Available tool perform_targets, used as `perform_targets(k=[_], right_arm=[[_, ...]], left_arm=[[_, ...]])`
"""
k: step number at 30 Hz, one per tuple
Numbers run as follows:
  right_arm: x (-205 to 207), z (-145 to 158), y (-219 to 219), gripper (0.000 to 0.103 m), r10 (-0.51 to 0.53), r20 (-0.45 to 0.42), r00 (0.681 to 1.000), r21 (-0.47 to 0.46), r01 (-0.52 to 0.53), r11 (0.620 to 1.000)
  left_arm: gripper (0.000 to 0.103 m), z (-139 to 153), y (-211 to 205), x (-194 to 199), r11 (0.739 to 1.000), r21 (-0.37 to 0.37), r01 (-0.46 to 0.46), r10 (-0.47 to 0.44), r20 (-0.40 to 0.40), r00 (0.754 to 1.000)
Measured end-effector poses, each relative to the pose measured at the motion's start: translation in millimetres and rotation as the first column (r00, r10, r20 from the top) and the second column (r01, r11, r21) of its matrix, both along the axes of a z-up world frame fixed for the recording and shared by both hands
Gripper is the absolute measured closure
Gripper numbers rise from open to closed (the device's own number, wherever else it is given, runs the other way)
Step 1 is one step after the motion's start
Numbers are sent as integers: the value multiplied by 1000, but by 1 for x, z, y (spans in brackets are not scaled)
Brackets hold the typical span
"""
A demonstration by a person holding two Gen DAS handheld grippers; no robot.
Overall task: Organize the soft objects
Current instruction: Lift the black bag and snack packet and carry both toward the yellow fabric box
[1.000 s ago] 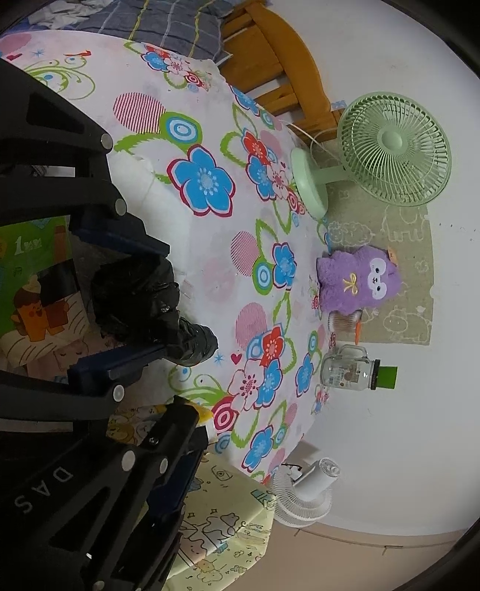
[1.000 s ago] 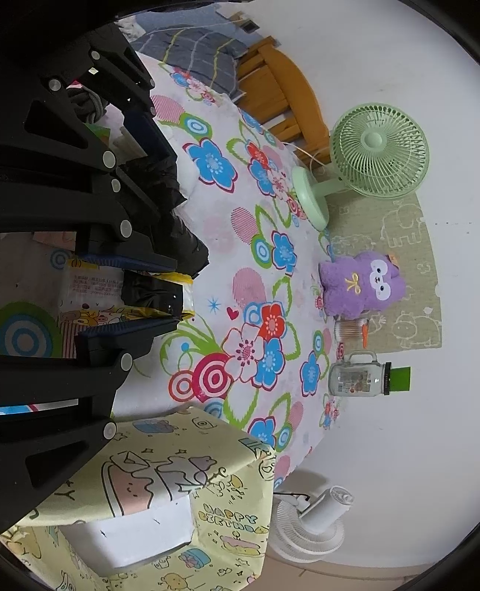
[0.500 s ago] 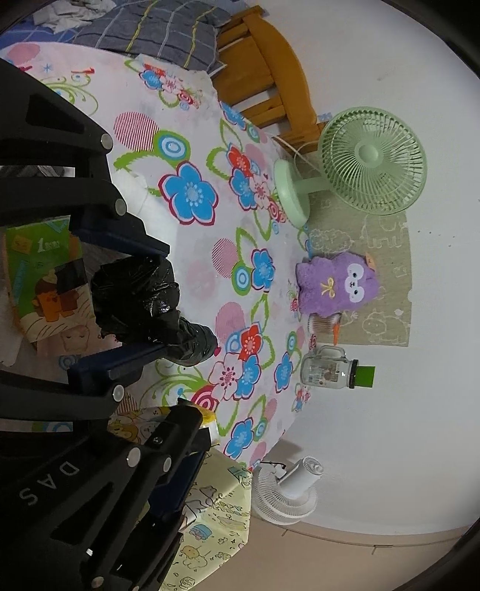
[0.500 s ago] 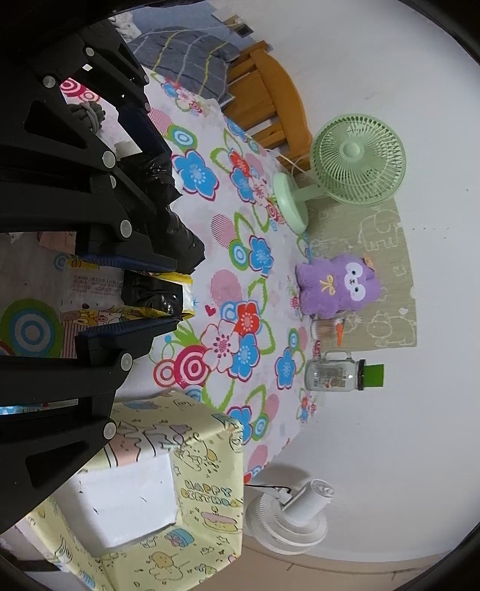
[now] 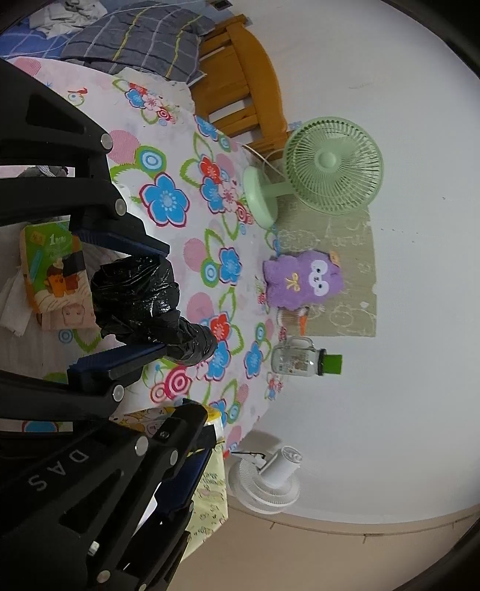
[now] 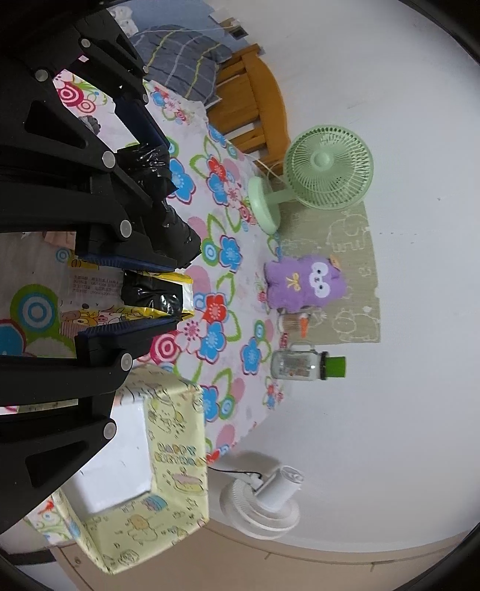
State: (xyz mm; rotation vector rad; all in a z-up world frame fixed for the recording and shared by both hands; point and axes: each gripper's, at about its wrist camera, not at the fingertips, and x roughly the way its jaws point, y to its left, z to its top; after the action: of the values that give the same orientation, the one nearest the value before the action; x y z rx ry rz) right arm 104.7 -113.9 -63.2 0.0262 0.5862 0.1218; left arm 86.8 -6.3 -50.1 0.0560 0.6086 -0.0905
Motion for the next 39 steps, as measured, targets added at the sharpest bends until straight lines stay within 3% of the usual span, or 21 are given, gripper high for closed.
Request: perform_targets(k=[19,39], right_arm=[[-23,33,-49,75,-53,77,996,-18,54,998],[-19,33,-118,75,-114,72,991,-7,115,993]], left_arm=[[56,27,-51,-11,998,-19,58,-56,67,996],[55,25,-119,-3,992,-9,129,-128,58,990]])
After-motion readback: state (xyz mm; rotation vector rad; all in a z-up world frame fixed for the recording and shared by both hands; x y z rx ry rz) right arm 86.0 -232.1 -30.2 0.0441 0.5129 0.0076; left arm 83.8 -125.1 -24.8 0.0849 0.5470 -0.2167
